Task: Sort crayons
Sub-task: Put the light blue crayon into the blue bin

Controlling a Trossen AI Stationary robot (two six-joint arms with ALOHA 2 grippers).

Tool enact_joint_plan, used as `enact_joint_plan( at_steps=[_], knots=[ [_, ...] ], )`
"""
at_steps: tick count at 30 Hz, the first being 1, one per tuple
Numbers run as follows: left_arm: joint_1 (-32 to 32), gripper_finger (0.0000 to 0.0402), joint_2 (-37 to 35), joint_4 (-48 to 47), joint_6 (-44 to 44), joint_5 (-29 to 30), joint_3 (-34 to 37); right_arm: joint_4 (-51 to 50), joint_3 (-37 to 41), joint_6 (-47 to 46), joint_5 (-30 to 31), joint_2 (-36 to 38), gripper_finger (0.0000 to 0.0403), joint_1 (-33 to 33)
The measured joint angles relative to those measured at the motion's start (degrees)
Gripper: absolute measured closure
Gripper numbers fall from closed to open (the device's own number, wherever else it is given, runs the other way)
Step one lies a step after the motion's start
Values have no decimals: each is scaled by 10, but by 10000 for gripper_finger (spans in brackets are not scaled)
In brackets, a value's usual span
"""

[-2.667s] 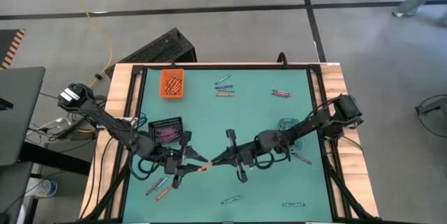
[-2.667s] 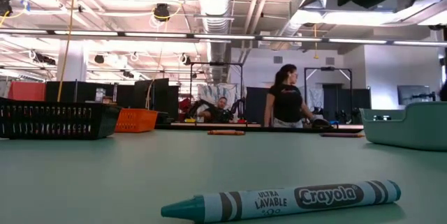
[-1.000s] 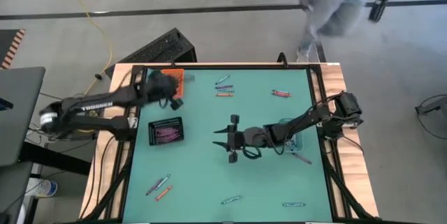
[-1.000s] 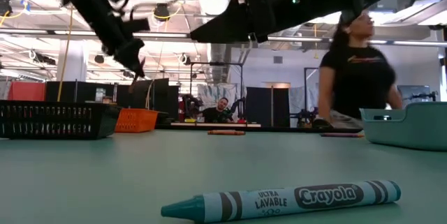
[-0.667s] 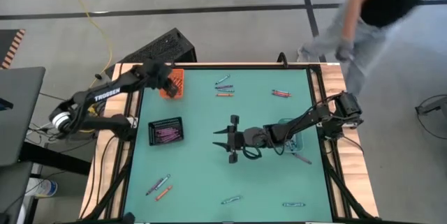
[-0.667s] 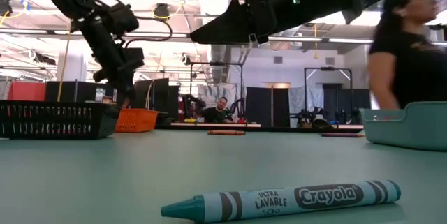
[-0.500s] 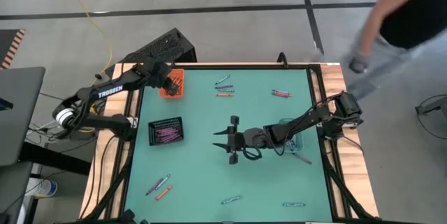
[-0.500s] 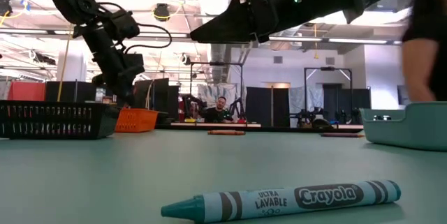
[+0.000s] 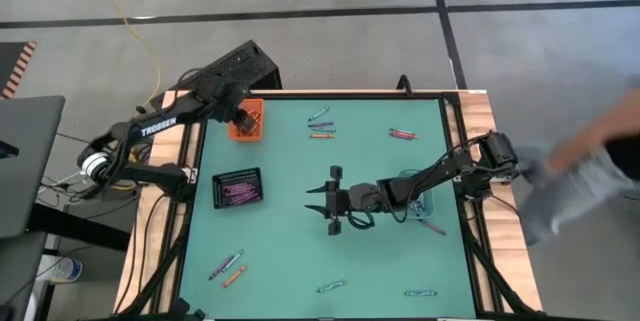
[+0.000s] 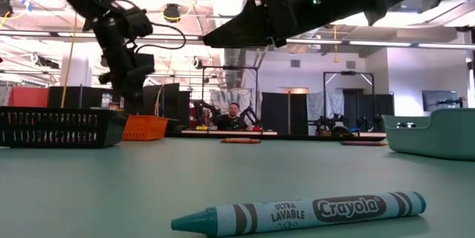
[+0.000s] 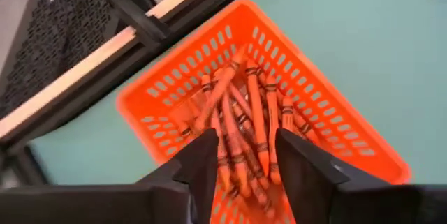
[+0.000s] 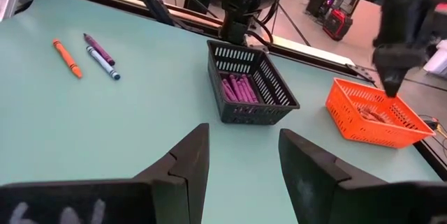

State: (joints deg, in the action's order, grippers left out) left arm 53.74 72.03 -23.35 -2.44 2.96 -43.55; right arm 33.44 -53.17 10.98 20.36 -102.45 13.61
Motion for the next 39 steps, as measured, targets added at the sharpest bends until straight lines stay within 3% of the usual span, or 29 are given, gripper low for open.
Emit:
enact_joint_plan(
  at_steps=[5, 10, 15, 21, 26, 30, 34, 39],
  knots=[
    [-9, 256, -17, -113, 4, 3, -69, -9, 0, 0, 0, 0, 229, 0],
    [-68, 259, -72, -137, 21, -27, -58, -40, 0, 2, 1, 1, 230, 0],
    [-179, 260, -151, -124, 41, -48, -19, -201, 1, 19, 36, 62, 231, 4],
    [-349, 260, -246, -34, 74, -47, 61, -424, 0, -73, 18, 180, 241, -58],
    [-479, 260, -303, 118, 107, -40, 166, -587, 0, -113, 6, 235, 243, -147],
    [-554, 261, -321, 195, 122, -32, 224, -696, 0, -115, -41, 245, 243, -274],
    [-600, 261, -320, 204, 123, 14, 230, -752, 0, -93, -101, 214, 244, -414],
    [-623, 261, -320, 204, 122, 49, 230, -748, -7, -27, -113, 146, 244, -525]
  ],
)
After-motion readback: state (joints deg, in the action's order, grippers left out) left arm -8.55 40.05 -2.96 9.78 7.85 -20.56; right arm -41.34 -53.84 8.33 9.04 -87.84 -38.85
